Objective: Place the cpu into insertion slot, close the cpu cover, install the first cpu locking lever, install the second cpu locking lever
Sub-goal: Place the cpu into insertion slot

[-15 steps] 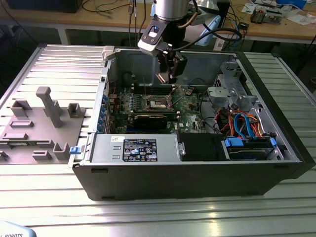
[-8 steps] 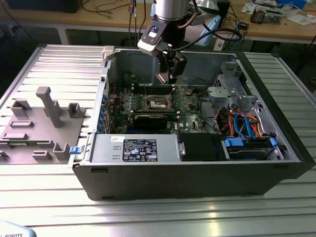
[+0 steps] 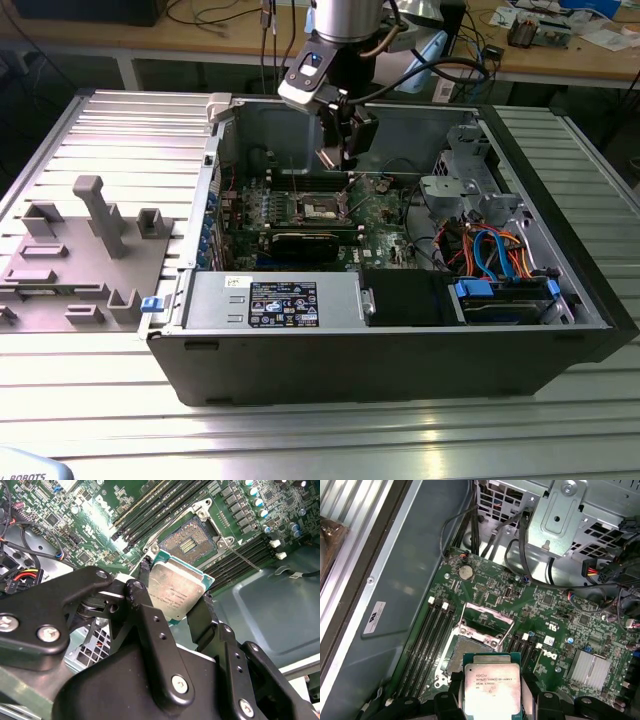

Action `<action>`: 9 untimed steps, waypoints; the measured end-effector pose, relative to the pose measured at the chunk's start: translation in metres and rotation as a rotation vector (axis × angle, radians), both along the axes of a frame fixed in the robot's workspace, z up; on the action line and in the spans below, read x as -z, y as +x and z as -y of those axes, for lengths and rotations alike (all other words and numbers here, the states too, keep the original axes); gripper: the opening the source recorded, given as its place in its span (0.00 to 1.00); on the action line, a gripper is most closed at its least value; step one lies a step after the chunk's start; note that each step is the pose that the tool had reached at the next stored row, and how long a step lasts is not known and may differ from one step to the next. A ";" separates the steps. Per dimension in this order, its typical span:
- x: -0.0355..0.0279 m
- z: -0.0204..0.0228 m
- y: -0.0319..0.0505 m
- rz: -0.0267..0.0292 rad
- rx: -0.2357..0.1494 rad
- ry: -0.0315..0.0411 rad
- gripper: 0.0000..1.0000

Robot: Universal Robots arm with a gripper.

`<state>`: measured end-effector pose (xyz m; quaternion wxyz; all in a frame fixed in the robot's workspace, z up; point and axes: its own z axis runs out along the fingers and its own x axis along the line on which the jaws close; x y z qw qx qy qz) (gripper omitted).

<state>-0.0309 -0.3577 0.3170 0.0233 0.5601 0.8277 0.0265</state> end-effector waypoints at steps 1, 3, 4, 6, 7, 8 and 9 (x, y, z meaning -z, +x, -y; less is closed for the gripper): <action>0.0000 0.0000 0.0000 0.0000 0.001 0.0000 0.54; 0.0002 0.0000 0.0000 0.0000 0.003 -0.0001 0.54; 0.0002 0.0000 0.0000 0.0000 0.004 -0.0002 0.54; 0.0003 0.0000 0.0000 0.0000 0.005 -0.0002 0.54; 0.0004 0.0000 0.0000 0.0000 0.007 -0.0003 0.54; 0.0004 0.0000 0.0000 0.0000 0.007 -0.0003 0.54; 0.0005 0.0000 0.0000 -0.0001 0.008 -0.0004 0.54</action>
